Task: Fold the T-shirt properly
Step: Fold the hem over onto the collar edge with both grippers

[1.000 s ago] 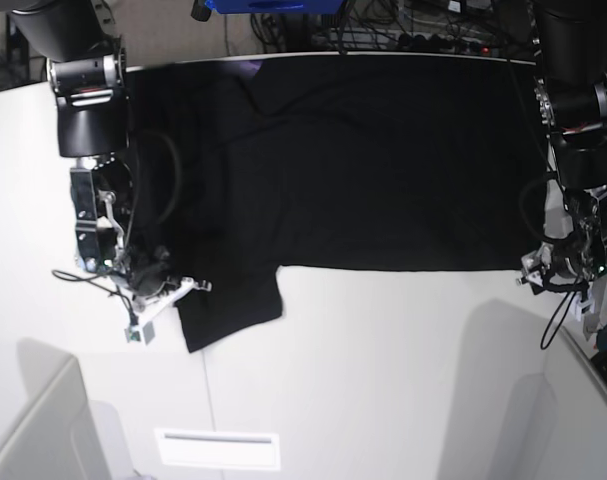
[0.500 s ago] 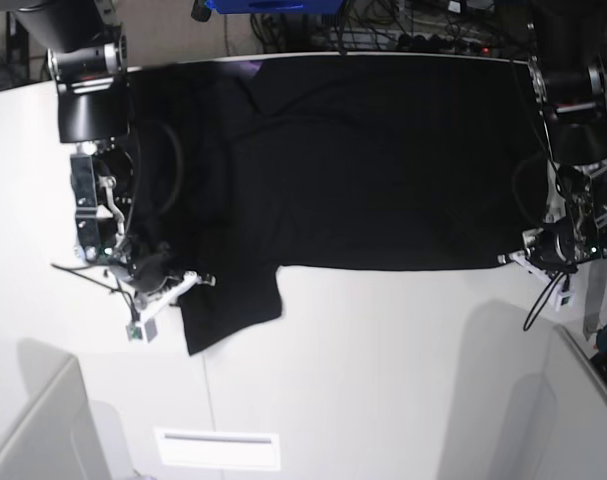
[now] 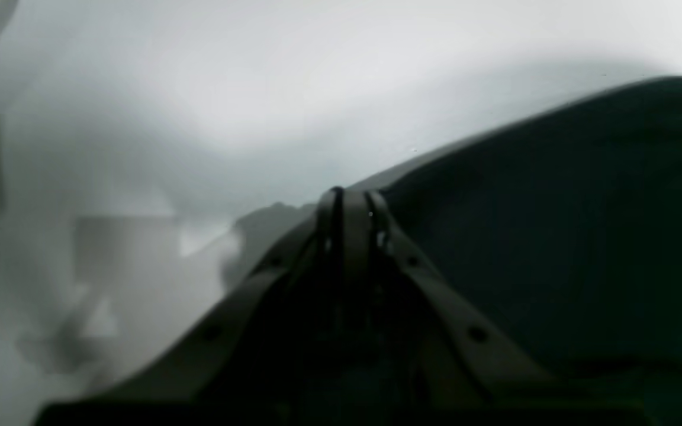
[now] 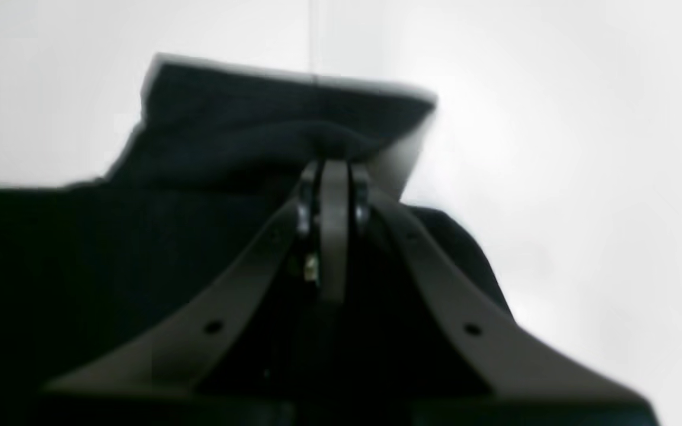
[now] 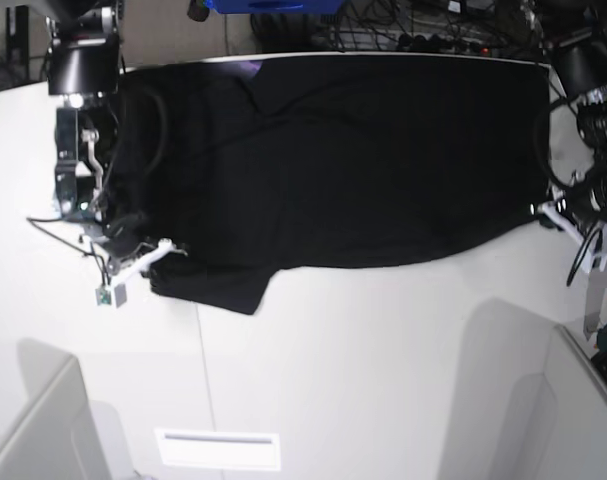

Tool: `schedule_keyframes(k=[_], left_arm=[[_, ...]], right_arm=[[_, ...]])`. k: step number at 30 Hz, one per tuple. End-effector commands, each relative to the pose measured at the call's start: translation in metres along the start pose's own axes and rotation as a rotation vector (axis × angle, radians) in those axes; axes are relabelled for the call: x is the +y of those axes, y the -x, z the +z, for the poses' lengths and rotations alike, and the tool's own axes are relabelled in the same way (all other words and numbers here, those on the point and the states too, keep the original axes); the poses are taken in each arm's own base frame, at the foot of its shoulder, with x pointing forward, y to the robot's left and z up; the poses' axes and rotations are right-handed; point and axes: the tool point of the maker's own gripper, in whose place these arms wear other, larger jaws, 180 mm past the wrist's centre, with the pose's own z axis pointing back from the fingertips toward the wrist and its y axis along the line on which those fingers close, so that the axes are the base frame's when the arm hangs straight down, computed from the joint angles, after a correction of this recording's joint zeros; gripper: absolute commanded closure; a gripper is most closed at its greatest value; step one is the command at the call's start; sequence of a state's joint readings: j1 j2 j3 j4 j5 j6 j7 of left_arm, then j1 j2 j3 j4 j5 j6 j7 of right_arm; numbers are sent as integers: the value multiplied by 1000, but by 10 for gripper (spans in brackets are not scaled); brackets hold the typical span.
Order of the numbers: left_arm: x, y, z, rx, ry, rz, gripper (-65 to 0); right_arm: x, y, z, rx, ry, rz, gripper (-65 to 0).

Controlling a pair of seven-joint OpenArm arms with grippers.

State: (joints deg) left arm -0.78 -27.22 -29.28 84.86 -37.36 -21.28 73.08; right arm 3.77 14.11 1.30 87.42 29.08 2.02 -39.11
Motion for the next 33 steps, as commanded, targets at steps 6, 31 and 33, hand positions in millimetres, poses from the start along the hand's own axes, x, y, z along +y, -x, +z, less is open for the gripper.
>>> schedule_keyframes(k=[6, 31, 33], left_arm=[[7, 7, 28, -44, -53, -80, 0], [3, 43, 56, 0, -81, -325, 0], [3, 46, 56, 6, -80, -324, 0]], right_arm=[[-5, -8, 37, -69, 9, -4, 0], [-29, 71, 133, -34, 25, -187, 0], [-30, 75, 141, -37, 5, -236, 0]])
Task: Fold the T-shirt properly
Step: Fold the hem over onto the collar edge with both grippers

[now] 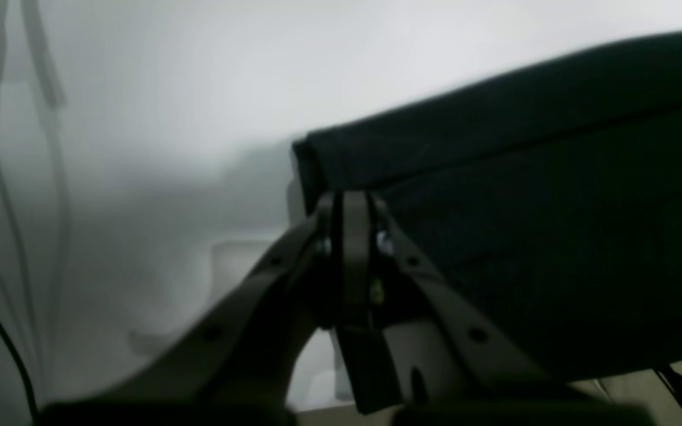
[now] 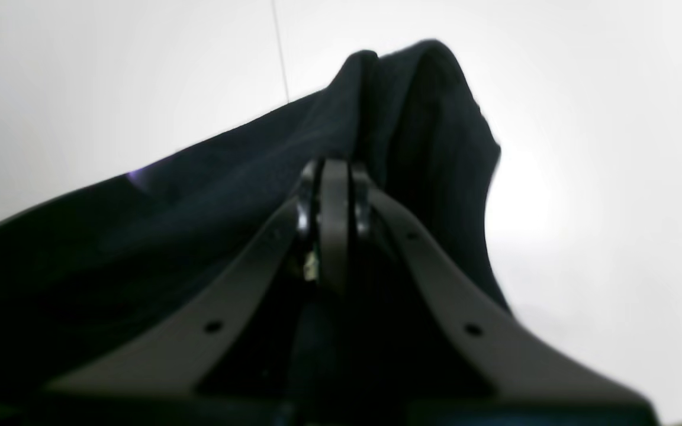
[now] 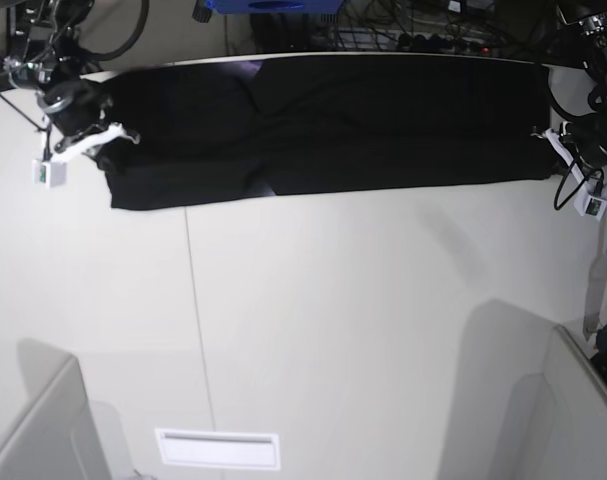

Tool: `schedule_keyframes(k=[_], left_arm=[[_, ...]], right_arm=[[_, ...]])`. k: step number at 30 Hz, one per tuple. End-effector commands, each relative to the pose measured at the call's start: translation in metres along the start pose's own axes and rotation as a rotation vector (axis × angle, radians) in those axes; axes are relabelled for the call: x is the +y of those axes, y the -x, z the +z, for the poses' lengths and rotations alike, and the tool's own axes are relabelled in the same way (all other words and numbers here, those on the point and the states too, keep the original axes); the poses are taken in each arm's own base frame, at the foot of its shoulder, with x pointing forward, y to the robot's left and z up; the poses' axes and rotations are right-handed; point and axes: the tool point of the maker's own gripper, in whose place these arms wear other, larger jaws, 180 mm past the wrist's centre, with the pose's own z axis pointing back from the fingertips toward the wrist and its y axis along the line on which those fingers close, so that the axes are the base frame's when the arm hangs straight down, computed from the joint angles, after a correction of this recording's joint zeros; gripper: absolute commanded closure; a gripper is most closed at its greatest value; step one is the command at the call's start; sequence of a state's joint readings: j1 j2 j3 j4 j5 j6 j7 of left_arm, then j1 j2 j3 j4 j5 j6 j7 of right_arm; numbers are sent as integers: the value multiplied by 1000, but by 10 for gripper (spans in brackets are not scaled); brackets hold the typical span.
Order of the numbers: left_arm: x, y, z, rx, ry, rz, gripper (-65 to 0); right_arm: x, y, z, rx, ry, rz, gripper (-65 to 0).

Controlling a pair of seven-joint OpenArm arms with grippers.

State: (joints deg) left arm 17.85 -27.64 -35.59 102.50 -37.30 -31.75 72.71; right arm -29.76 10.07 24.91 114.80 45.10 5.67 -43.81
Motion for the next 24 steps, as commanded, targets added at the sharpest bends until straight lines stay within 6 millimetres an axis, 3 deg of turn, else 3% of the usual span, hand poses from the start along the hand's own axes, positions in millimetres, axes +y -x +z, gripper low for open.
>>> schedule_keyframes(k=[1, 7, 17, 24], left_arm=[[7, -11, 8, -34, -22, -23, 0], [5, -3, 7, -11, -16, -27, 0], [-6, 36, 10, 83, -2, -47, 0], [-6, 39, 11, 90, -5, -51, 0]], right_arm=[[1, -11, 8, -42, -16, -3, 0], [-4, 4, 24, -5, -62, -94, 0], [-12, 27, 30, 57, -36, -112, 0], [-27, 44, 29, 101, 7, -132, 0]])
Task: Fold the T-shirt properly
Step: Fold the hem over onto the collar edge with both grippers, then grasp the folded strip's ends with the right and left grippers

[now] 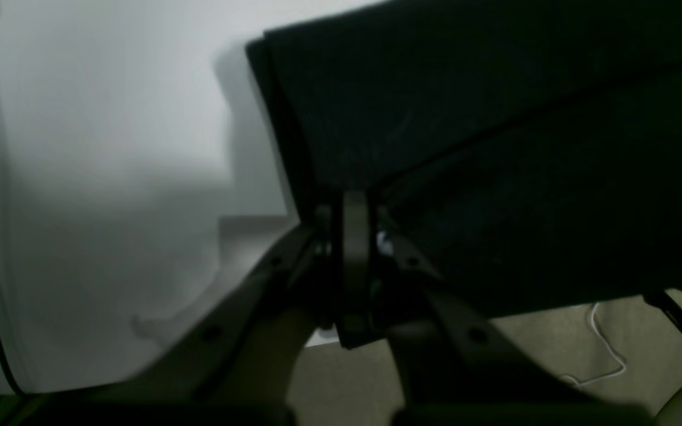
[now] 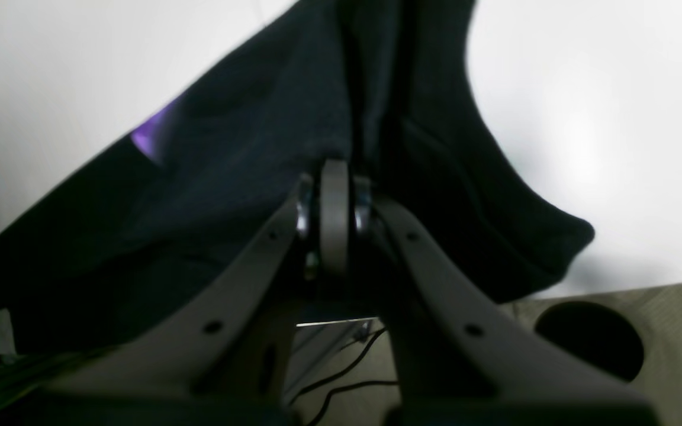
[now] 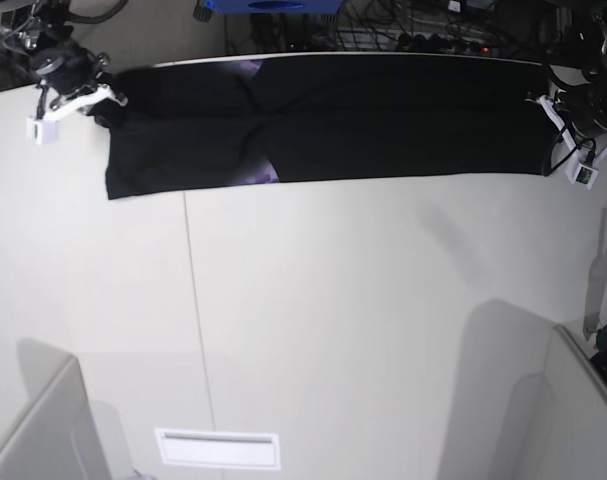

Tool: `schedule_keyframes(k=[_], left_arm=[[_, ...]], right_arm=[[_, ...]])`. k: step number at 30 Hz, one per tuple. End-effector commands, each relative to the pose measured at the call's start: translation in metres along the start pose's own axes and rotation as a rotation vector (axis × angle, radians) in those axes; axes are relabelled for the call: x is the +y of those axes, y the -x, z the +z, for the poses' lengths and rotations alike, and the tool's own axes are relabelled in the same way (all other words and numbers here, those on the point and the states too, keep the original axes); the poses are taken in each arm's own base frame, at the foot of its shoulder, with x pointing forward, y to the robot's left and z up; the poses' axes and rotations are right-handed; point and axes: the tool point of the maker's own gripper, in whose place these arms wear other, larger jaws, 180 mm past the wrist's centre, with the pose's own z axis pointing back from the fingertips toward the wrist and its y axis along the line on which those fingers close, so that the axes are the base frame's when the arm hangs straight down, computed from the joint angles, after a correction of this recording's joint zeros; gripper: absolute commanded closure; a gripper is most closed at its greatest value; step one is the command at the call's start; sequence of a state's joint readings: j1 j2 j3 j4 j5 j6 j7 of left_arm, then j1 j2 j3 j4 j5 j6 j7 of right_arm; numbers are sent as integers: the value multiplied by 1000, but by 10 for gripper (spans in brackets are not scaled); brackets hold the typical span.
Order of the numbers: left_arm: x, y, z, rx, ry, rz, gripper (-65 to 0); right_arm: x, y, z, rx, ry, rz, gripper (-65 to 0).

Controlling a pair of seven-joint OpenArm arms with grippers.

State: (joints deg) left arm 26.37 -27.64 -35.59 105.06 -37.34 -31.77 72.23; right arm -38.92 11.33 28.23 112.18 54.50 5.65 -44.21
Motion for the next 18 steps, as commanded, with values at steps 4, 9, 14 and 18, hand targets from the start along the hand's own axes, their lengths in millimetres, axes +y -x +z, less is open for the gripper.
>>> schedule_keyframes(k=[4, 9, 14, 18], left_arm=[[5, -6, 5, -13, -17, -24, 0], [4, 4, 5, 10, -16, -17, 0], [12, 10, 10, 16, -38, -2, 0], [35, 11, 26, -13, -104, 48, -214]], right_arm=[[-5, -2, 2, -11, 24, 28, 0], [-4, 0, 2, -11, 22, 17, 0], [-5, 0, 4, -14, 27, 15, -113], [-9, 2, 7, -18, 38, 12, -275]])
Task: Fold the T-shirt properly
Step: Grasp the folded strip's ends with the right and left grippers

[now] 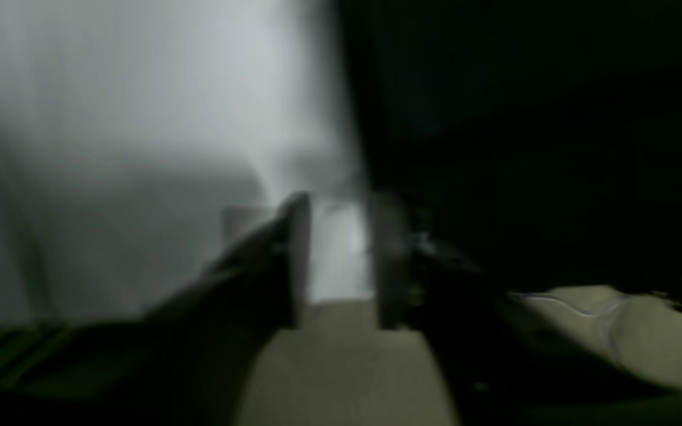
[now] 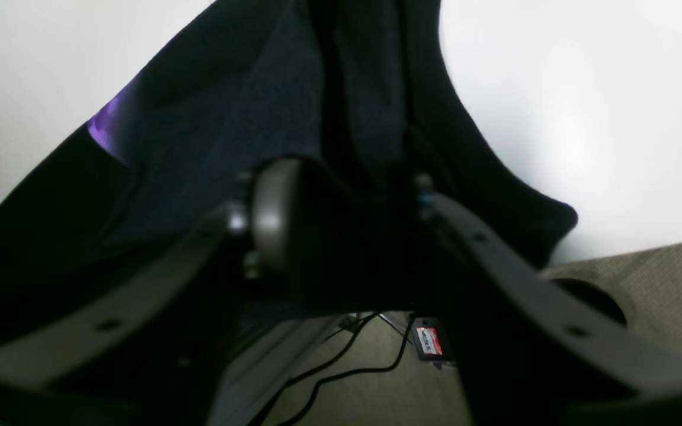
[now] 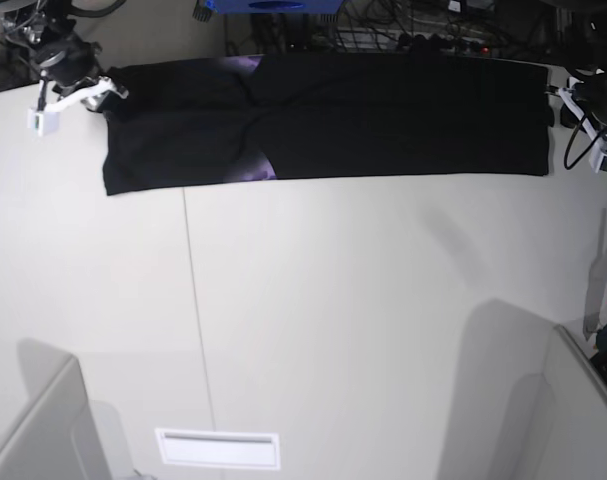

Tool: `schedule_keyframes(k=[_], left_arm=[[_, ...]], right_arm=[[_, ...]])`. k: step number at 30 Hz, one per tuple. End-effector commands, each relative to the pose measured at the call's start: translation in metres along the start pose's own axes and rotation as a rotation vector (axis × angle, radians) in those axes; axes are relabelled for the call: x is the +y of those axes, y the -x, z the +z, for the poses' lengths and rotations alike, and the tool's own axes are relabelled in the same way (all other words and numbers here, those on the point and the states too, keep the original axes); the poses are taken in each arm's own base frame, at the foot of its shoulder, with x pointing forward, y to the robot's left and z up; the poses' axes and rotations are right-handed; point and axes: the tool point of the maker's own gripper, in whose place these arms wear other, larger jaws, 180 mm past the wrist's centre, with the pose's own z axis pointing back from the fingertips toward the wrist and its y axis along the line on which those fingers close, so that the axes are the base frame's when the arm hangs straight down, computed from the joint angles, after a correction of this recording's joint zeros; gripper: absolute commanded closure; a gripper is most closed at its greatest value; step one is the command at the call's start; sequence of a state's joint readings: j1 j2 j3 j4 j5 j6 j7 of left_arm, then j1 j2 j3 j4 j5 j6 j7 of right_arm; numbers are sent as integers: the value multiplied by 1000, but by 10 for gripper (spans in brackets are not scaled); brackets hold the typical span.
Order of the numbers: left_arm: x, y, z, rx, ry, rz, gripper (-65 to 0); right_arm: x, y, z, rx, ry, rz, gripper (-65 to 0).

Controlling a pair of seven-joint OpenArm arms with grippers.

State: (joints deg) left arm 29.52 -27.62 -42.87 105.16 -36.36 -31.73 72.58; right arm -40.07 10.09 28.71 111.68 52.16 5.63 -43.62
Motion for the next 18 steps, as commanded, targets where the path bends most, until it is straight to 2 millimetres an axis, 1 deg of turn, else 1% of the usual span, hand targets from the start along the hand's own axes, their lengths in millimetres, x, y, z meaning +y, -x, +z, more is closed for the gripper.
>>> schedule_keyframes(k=[1, 3, 4, 6, 8, 9, 10, 11, 12, 13, 15, 18], left_arm=[[9, -11, 10, -46, -22, -5, -255], [18, -12, 16, -65, -43, 17, -321], [21, -14, 19, -75, -54, 21, -339], [16, -16, 23, -102, -55, 34, -341], [2, -20, 24, -134, -42, 37, -326], [-7, -19, 22, -141, -26, 42, -283], [-14, -18, 18, -145, -7, 61, -207], [-22, -13, 12, -134, 13, 77, -95], [-31, -11, 7, -126, 37, 82, 0], [-40, -10, 1, -118, 63, 81, 0], [-57, -6, -9, -95, 113, 78, 0], [-67, 5, -21, -46, 138, 80, 0]], right_arm=[[-2, -12, 7, -39, 5, 15, -275], [-10, -19, 12, -63, 26, 13, -275], [-9, -24, 15, -79, 26, 20, -275], [-3, -34, 20, -117, 17, 38, -272], [8, -39, 20, -148, -21, 74, -243], [18, -41, 18, -154, -62, 113, -213], [29, -39, 14, -150, -110, 155, -168], [40, -37, 10, -142, -152, 190, -105], [45, -34, 7, -124, -171, 198, -35], [45, -25, 1, -81, -174, 198, 0], [41, -16, -11, -27, -156, 199, 0], [31, -4, -26, 10, -99, 190, 0]])
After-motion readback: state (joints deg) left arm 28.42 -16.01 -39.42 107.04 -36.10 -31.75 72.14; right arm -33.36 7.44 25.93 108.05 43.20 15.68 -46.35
